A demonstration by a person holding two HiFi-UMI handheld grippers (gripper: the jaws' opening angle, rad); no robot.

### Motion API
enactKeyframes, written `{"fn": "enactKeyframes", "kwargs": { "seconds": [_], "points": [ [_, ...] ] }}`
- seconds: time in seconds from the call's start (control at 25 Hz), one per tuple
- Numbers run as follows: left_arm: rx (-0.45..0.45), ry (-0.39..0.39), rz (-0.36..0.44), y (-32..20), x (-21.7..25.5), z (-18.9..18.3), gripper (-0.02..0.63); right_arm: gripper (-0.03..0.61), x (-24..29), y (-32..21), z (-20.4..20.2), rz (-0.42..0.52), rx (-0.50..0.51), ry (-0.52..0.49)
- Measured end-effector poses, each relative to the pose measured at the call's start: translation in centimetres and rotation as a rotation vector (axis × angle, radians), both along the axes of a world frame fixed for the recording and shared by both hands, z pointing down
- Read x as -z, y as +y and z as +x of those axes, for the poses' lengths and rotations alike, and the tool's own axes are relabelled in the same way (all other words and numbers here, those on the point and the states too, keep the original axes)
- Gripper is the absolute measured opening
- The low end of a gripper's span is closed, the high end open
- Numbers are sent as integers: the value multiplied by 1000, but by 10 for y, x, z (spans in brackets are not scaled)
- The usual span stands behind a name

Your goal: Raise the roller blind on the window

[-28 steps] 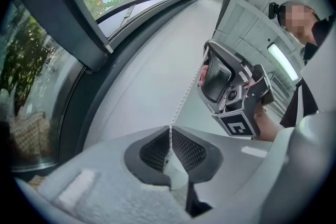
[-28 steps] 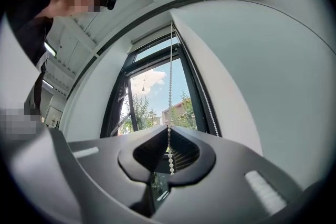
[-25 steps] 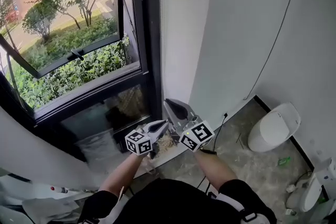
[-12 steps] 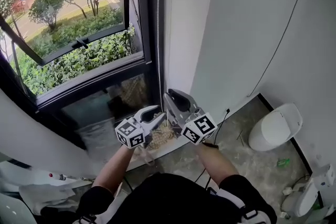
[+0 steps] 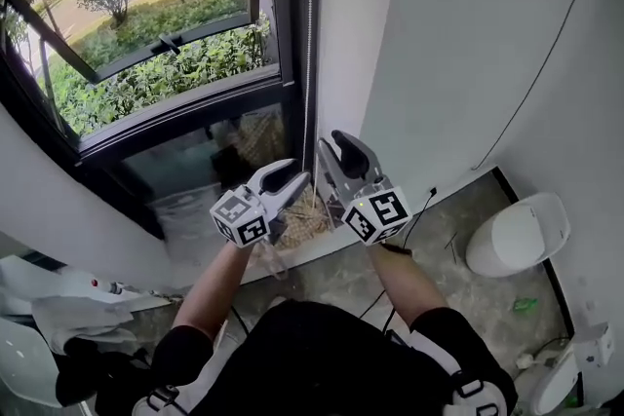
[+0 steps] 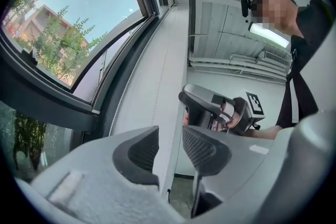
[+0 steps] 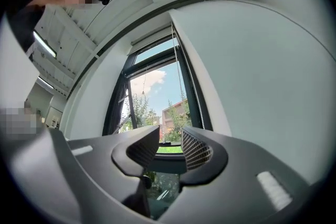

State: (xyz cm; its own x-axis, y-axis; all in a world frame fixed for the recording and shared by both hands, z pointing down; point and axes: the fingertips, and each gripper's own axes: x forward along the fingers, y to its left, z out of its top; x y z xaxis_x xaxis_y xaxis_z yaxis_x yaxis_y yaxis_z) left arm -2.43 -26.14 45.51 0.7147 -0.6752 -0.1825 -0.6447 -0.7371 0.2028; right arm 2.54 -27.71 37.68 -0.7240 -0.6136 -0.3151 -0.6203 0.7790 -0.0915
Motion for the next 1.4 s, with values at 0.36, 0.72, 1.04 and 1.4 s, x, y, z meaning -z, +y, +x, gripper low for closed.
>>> {"fn": "enactKeyframes", "kwargs": {
  "seconds": [0.36, 0.72, 1.04, 1.4],
  "points": [
    [95, 51, -20, 42, 3, -20, 132, 97, -10, 39, 29, -57, 68, -78],
    [266, 3, -76, 99, -16, -88, 0, 52, -54, 96, 38, -190, 7, -88],
    [271, -25, -47, 174, -15, -149, 0, 3, -58, 156, 25, -221, -107, -136],
    [270, -122, 6, 229, -20, -152, 0, 3, -64, 225, 0, -215, -77, -20]
  ]
}}
